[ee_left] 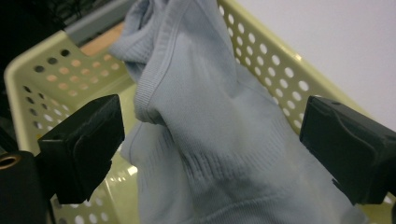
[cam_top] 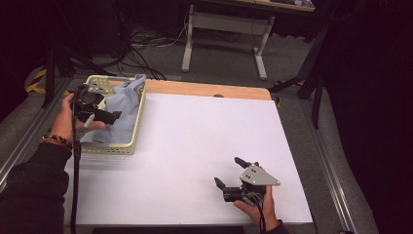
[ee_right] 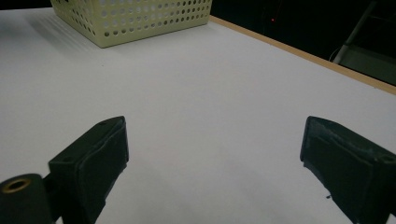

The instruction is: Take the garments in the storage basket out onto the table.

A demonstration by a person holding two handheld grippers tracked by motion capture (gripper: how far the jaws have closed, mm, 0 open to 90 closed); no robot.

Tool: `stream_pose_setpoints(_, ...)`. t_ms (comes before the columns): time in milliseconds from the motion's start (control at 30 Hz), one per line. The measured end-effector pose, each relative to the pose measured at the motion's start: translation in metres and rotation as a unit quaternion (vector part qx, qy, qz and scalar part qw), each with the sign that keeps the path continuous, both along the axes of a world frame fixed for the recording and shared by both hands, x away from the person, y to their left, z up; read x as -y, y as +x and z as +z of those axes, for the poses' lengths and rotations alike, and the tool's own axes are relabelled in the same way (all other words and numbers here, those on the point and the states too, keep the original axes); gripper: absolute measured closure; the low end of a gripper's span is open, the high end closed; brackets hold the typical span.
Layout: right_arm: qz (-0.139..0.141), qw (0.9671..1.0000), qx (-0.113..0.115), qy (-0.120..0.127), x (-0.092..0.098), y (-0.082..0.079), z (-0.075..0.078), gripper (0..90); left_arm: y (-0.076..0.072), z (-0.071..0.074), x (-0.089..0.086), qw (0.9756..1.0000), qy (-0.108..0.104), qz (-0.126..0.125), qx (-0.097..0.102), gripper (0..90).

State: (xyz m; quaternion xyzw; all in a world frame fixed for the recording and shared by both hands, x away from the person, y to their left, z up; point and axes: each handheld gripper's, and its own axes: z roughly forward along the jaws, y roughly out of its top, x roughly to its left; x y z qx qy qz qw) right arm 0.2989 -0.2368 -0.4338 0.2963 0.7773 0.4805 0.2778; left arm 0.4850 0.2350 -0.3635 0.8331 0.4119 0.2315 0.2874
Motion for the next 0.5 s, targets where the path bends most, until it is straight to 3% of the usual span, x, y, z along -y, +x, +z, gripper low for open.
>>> stream_pose_setpoints(133,0.004,1.0,-0.002,0.0,0.0,0.0,-0.001,8.5,0.02,-0.015,0.005,0.9993,0.013,0.008,-0.035,7.0)
stream_pose_setpoints(167,0.004,1.0,-0.002,0.0,0.0,0.0,-0.001,8.5,0.02,-0.015,0.005,0.9993,0.013,0.008,-0.035,7.6)
stream_pose_setpoints(233,0.006,1.0,-0.001,-0.005,-0.001,0.0,-0.002,8.5,0.035,-0.028,0.003,0.9977,0.014,0.032,-0.058,7.1)
stream_pose_setpoints(267,0.009,0.9999,-0.001,-0.006,-0.002,0.0,-0.003,8.5,0.035,-0.028,0.003,0.9977,0.014,0.032,-0.058,7.1)
stream_pose_setpoints(300,0.011,0.9999,-0.002,-0.009,-0.002,0.0,-0.004,8.5,0.043,-0.037,-0.001,0.9955,0.007,0.048,-0.081,6.9)
stream_pose_setpoints(367,0.013,0.9998,-0.003,-0.013,-0.003,0.0,-0.005,8.4,0.05,-0.047,-0.005,0.9925,-0.004,0.063,-0.105,4.6)
stream_pose_setpoints(400,0.013,0.9998,-0.003,-0.013,-0.003,0.0,-0.005,8.4,0.05,-0.047,-0.005,0.9925,-0.004,0.063,-0.105,3.8)
stream_pose_setpoints(467,0.018,0.9996,-0.011,-0.018,-0.004,0.001,-0.007,8.4,0.054,-0.058,-0.007,0.9886,-0.025,0.064,-0.134,4.4)
stream_pose_setpoints(500,0.02,0.9996,-0.011,-0.02,-0.004,0.001,-0.008,8.4,0.057,-0.064,-0.008,0.9854,-0.027,0.06,-0.157,4.5)
